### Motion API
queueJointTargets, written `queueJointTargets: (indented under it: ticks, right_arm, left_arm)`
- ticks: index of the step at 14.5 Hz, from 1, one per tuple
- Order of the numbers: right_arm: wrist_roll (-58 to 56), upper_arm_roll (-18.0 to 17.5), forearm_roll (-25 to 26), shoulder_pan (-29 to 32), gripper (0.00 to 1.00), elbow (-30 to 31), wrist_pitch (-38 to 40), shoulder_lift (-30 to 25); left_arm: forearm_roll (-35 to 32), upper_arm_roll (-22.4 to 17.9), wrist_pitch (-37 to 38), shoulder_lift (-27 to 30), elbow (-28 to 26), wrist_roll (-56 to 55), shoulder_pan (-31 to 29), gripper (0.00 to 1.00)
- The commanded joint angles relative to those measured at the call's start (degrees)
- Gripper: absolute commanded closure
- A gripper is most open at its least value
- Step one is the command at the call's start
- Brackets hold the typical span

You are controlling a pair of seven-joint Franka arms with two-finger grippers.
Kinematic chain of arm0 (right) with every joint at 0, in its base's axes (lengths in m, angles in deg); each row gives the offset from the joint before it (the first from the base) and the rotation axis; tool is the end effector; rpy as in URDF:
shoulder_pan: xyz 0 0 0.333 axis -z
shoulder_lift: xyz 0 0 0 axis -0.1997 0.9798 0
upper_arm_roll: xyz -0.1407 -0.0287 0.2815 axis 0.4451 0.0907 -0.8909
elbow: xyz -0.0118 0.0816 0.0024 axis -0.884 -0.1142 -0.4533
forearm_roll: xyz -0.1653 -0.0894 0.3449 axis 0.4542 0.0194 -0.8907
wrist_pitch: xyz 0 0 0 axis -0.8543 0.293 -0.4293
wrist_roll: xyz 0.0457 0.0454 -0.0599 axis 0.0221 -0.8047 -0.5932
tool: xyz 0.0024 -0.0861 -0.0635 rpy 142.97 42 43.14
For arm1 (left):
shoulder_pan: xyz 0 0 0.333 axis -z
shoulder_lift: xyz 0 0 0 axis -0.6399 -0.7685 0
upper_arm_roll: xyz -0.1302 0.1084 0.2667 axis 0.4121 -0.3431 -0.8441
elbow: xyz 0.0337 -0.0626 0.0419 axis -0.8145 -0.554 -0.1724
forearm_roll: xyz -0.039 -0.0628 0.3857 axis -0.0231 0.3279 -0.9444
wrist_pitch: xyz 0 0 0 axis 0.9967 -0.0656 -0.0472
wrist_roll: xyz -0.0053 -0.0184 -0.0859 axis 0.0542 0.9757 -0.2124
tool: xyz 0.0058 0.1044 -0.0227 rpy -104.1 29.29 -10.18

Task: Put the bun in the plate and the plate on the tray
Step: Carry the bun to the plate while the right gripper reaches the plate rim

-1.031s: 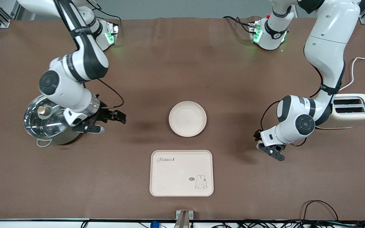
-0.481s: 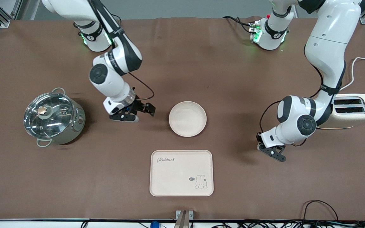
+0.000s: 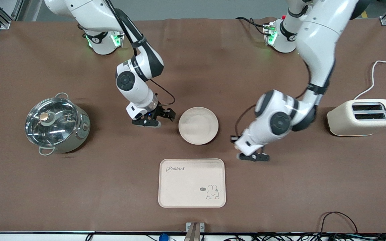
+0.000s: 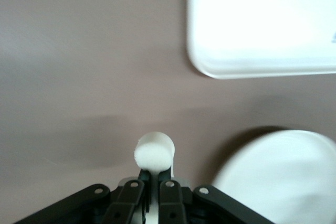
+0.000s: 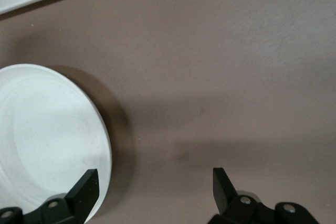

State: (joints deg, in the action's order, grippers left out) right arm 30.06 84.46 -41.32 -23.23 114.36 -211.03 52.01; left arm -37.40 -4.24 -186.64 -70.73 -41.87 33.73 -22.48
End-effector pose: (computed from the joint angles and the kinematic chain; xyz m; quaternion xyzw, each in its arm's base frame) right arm 0.4919 0.3536 0.2325 -0.9890 0.0898 -0.0148 0.1165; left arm 0.6116 -0.3497 0.2657 0.9953 0.0157 -0.0383 0.0875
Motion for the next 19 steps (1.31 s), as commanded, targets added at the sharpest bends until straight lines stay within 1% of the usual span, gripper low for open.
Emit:
queueJointTargets:
  ticks: [1, 2, 4, 5, 6, 8, 9, 10, 11, 12, 16, 19]
  right_arm:
    - [4.67, 0.43, -1.26, -2.25, 0.08, -2.63, -0.55, 2.24]
    - [5.73, 0.52, -1.17, -3.21, 0.1, -3.95, -0.72, 3.56]
    - [6.1, 0.52, -1.17, -3.4, 0.19, -4.75, -1.69, 4.63]
    - [6.1, 0.52, -1.17, -3.4, 0.25, -4.93, -1.87, 4.72]
    - [6.18, 0.52, -1.17, -3.4, 0.28, -5.71, -1.96, 5.42]
    - [7.49, 0.52, -1.17, -3.66, 0.33, -7.03, -2.04, 6.82]
    - [8.29, 0.52, -1.17, -3.75, 0.37, -7.82, -2.04, 7.35]
    - [8.56, 0.52, -1.17, -3.75, 0.39, -8.61, -2.04, 8.23]
    - [8.47, 0.52, -1.17, -3.75, 0.41, -9.32, -2.04, 8.93]
    - [8.56, 0.52, -1.17, -3.83, 0.43, -9.76, -2.04, 9.29]
    - [8.56, 0.52, -1.0, -4.19, 0.48, -10.56, -2.48, 10.43]
    - [8.56, 0.6, -0.64, -4.97, 0.53, -10.47, -2.75, 10.78]
  left_arm:
    - [1.29, -0.72, 1.01, -0.01, 0.29, -9.12, 3.42, 0.97]
    - [1.46, -0.72, 1.01, -0.8, 0.29, -12.02, 5.0, 0.96]
    - [1.29, -0.72, 0.22, -2.03, 0.29, -17.74, 7.82, 0.94]
    - [1.29, -0.72, -0.83, -2.38, 0.29, -19.15, 8.62, 0.91]
    - [1.46, -0.72, -2.49, -3.0, 0.29, -20.3, 8.89, 0.87]
    - [1.29, -0.72, -5.22, -3.88, 0.11, -22.5, 9.5, 0.72]
    - [1.38, -0.72, -5.49, -4.32, 0.2, -23.2, 10.03, 0.59]
    - [1.29, -0.8, -5.5, -4.32, 0.2, -23.39, 10.12, 0.48]
    - [1.12, -0.72, -5.5, -4.32, 0.2, -23.39, 9.94, 0.17]
    - [0.77, -0.72, -5.5, -4.06, 0.2, -22.95, 10.03, 0.0]
    - [-0.81, -0.98, -3.84, -2.57, 0.29, -21.02, 8.89, 0.0]
    - [-1.52, -0.98, -2.95, -2.12, 0.11, -21.01, 9.15, 0.0]
